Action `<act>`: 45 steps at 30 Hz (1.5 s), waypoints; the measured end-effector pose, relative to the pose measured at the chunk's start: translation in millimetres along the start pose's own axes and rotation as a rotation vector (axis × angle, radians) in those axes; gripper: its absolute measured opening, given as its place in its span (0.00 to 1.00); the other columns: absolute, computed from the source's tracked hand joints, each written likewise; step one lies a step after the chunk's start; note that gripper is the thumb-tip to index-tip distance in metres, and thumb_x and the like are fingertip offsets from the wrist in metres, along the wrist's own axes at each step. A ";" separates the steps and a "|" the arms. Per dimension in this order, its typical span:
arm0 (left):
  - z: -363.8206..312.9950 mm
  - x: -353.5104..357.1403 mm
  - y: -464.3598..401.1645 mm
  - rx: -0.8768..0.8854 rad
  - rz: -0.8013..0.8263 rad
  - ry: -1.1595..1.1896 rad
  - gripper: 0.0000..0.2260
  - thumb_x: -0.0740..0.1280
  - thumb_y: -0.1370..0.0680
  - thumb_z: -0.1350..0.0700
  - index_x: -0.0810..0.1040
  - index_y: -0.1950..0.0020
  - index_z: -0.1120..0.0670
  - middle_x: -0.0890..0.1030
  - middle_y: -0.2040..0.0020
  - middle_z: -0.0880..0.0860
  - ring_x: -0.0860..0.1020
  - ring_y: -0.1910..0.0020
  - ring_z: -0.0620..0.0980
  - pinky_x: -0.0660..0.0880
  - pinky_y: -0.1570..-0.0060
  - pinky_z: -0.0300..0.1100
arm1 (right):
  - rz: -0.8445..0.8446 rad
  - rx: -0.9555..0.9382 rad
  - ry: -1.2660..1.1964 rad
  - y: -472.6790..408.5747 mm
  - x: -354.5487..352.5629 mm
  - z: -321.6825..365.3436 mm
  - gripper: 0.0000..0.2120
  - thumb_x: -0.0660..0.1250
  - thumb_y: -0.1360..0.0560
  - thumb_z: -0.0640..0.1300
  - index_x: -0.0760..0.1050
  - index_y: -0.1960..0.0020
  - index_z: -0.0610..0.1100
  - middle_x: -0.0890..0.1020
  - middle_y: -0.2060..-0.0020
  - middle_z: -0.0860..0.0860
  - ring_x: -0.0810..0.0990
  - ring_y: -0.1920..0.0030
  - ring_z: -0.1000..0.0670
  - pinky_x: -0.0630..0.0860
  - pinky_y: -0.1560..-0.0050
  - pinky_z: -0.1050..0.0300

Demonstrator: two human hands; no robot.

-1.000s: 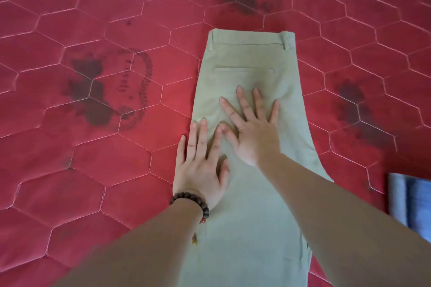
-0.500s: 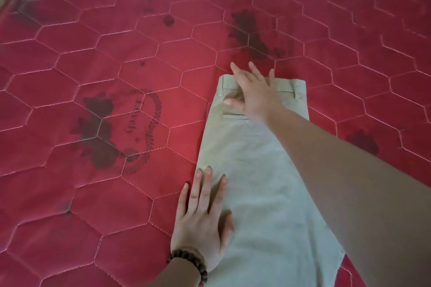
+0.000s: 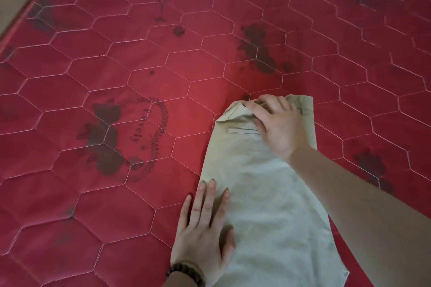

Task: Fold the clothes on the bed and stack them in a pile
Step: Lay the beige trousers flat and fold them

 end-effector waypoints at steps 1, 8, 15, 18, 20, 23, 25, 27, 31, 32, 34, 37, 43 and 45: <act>0.0 -0.5 -0.2 -0.001 -0.001 0.003 0.36 0.61 0.30 0.43 0.63 0.23 0.53 0.58 0.22 0.58 0.59 0.24 0.58 0.61 0.33 0.57 | 0.007 -0.010 0.010 1.9 1.6 0.3 0.22 0.71 0.29 0.33 0.79 0.38 0.48 0.78 0.43 0.42 0.76 0.46 0.38 0.72 0.48 0.42; 0.4 -1.4 0.2 0.004 -0.026 0.023 0.36 0.61 0.30 0.43 0.61 0.23 0.53 0.58 0.22 0.58 0.60 0.24 0.58 0.61 0.33 0.57 | 0.097 0.015 -0.012 3.1 11.4 -2.1 0.13 0.69 0.26 0.43 0.76 0.42 0.46 0.77 0.39 0.48 0.73 0.36 0.43 0.49 0.28 0.30; 1.2 1.2 0.3 0.015 -0.075 0.020 0.37 0.63 0.31 0.43 0.62 0.23 0.53 0.58 0.22 0.58 0.60 0.24 0.58 0.61 0.33 0.57 | 0.444 0.251 0.039 -44.1 3.9 -41.3 0.21 0.63 0.26 0.64 0.76 0.48 0.47 0.76 0.49 0.51 0.72 0.43 0.46 0.62 0.40 0.45; 1.4 2.4 0.5 0.016 -0.095 0.013 0.37 0.63 0.31 0.43 0.63 0.23 0.53 0.59 0.22 0.58 0.60 0.24 0.58 0.62 0.33 0.57 | 0.475 0.290 -0.258 -50.0 -3.8 -50.0 0.20 0.65 0.23 0.57 0.68 0.65 0.43 0.72 0.68 0.51 0.71 0.63 0.49 0.64 0.60 0.54; 1.6 1.7 0.1 0.016 -0.098 0.007 0.37 0.63 0.32 0.43 0.64 0.24 0.52 0.59 0.22 0.58 0.60 0.24 0.58 0.63 0.33 0.57 | 0.446 0.296 -0.311 -49.4 -10.9 -53.5 0.22 0.64 0.22 0.55 0.63 0.68 0.44 0.66 0.72 0.52 0.66 0.69 0.50 0.60 0.68 0.54; 1.4 2.0 0.1 0.026 -0.104 -0.005 0.36 0.63 0.32 0.43 0.65 0.24 0.52 0.60 0.22 0.58 0.60 0.24 0.57 0.63 0.33 0.57 | 0.526 0.315 -0.189 -38.5 -6.3 -57.3 0.20 0.62 0.21 0.55 0.66 0.67 0.46 0.70 0.70 0.51 0.70 0.65 0.48 0.62 0.64 0.52; 1.3 2.1 0.4 0.029 -0.121 -0.003 0.35 0.64 0.32 0.43 0.66 0.25 0.52 0.60 0.23 0.58 0.61 0.24 0.58 0.63 0.33 0.57 | 0.549 0.353 -0.174 -30.6 -4.0 -58.9 0.18 0.63 0.22 0.57 0.65 0.67 0.50 0.71 0.69 0.53 0.72 0.61 0.47 0.63 0.58 0.54; 1.7 1.8 0.0 0.024 -0.135 0.007 0.35 0.64 0.32 0.43 0.66 0.25 0.52 0.61 0.23 0.58 0.61 0.24 0.57 0.63 0.33 0.57 | 0.539 0.344 -0.107 -27.1 -9.0 -58.3 0.17 0.64 0.25 0.62 0.67 0.65 0.51 0.73 0.66 0.55 0.72 0.57 0.48 0.64 0.49 0.50; 1.6 2.8 0.0 0.035 -0.138 0.000 0.36 0.63 0.32 0.43 0.65 0.24 0.52 0.60 0.22 0.58 0.60 0.24 0.58 0.63 0.33 0.58 | 0.337 0.298 0.147 -1.3 -10.3 -48.4 0.20 0.66 0.26 0.60 0.77 0.44 0.45 0.77 0.46 0.48 0.70 0.36 0.43 0.53 0.28 0.36; 1.6 2.3 0.2 0.036 -0.135 -0.001 0.36 0.63 0.32 0.43 0.65 0.24 0.52 0.59 0.22 0.58 0.60 0.24 0.58 0.62 0.33 0.58 | 0.246 0.268 0.164 8.4 -9.7 -41.1 0.18 0.68 0.25 0.55 0.77 0.42 0.43 0.77 0.43 0.45 0.68 0.33 0.41 0.51 0.27 0.34; 1.8 0.0 0.1 0.036 -0.119 0.013 0.35 0.62 0.31 0.43 0.64 0.24 0.52 0.58 0.22 0.57 0.59 0.24 0.57 0.61 0.32 0.58 | 0.169 0.221 0.212 24.7 -6.8 -27.4 0.14 0.66 0.22 0.47 0.77 0.38 0.43 0.77 0.38 0.44 0.65 0.28 0.40 0.50 0.27 0.32; 1.3 1.0 2.2 0.041 -0.097 0.034 0.34 0.61 0.29 0.44 0.63 0.23 0.52 0.57 0.21 0.57 0.58 0.23 0.56 0.61 0.31 0.58 | 0.203 0.226 0.287 36.4 0.6 -20.8 0.17 0.61 0.20 0.42 0.72 0.32 0.45 0.75 0.34 0.45 0.60 0.25 0.41 0.44 0.25 0.36; 1.0 -2.6 1.5 0.081 -0.092 0.143 0.35 0.63 0.32 0.43 0.68 0.26 0.52 0.60 0.22 0.56 0.61 0.24 0.56 0.64 0.33 0.57 | 0.185 0.279 0.295 44.5 12.5 -16.9 0.22 0.56 0.20 0.41 0.65 0.26 0.44 0.71 0.30 0.46 0.60 0.25 0.43 0.43 0.23 0.41; 4.8 -5.3 5.2 0.101 -0.169 0.277 0.34 0.64 0.32 0.44 0.68 0.26 0.51 0.60 0.22 0.54 0.61 0.24 0.53 0.64 0.33 0.53 | 0.149 0.291 0.266 46.3 13.1 -14.6 0.22 0.56 0.21 0.40 0.66 0.26 0.44 0.71 0.30 0.46 0.62 0.26 0.43 0.43 0.23 0.42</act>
Point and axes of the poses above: each hand's wrist, its own y-axis away from the middle knuckle, its own x-axis out of the palm, z = x × y, the point moved 3 cm from there along -y, towards the middle knuckle
